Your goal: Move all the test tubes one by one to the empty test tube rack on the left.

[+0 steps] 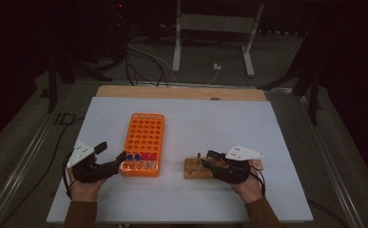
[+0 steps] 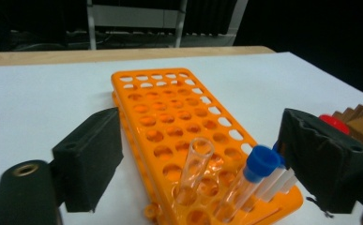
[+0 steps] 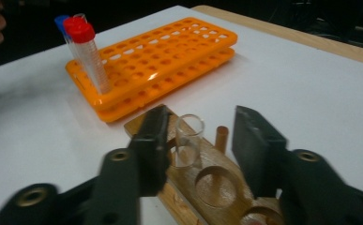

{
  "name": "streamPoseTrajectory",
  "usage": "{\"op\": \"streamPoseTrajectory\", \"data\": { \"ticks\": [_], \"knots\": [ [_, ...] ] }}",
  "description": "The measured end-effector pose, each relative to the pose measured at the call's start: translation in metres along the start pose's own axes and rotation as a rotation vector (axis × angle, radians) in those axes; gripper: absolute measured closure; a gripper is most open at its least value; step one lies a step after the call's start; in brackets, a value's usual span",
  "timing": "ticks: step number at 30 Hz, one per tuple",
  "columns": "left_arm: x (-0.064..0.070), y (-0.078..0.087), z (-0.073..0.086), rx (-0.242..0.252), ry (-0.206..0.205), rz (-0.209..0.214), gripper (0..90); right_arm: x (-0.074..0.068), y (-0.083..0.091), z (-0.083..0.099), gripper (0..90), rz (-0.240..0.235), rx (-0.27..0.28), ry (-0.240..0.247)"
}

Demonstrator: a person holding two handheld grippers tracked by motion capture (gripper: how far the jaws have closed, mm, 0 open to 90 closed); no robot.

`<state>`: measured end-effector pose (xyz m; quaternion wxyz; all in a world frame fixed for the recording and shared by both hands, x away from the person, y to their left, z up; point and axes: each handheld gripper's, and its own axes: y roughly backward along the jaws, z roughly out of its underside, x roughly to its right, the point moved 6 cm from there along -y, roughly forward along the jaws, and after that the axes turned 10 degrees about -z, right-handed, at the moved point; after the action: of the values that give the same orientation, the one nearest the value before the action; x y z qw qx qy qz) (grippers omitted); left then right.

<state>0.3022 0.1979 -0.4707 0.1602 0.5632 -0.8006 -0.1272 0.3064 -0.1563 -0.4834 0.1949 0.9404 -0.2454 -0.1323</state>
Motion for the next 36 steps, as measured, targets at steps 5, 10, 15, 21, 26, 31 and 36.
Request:
{"op": "streamPoseTrajectory", "data": {
  "ticks": [5, 10, 15, 21, 26, 31, 36],
  "knots": [
    [0.005, 0.0, -0.005, 0.001, 0.0, 0.007, 3.6, -0.004, -0.009, 0.002, 69.8, -0.011, -0.025, 0.021],
    [0.013, 0.0, -0.01, 0.007, -0.014, 0.018, 1.2, -0.008, -0.017, 0.003, 75.5, -0.013, -0.048, 0.044],
    [0.021, -0.001, -0.016, 0.015, -0.025, 0.033, 1.1, -0.01, -0.02, 0.005, 75.5, -0.003, -0.049, 0.05],
    [0.028, -0.001, -0.02, 0.02, -0.032, 0.046, 1.0, -0.01, -0.02, 0.005, 76.4, 0.006, -0.049, 0.051],
    [0.033, 0.0, -0.022, 0.017, -0.049, 0.062, 1.1, -0.011, -0.019, 0.004, 76.5, 0.005, -0.039, 0.042],
    [0.038, 0.001, -0.025, 0.021, -0.06, 0.073, 1.0, -0.012, -0.013, -0.002, 76.5, 0.003, -0.02, 0.037],
    [0.043, 0.001, -0.027, 0.019, -0.075, 0.085, 1.1, -0.012, -0.005, -0.01, 76.5, 0.007, -0.007, 0.037]
  ]
}}
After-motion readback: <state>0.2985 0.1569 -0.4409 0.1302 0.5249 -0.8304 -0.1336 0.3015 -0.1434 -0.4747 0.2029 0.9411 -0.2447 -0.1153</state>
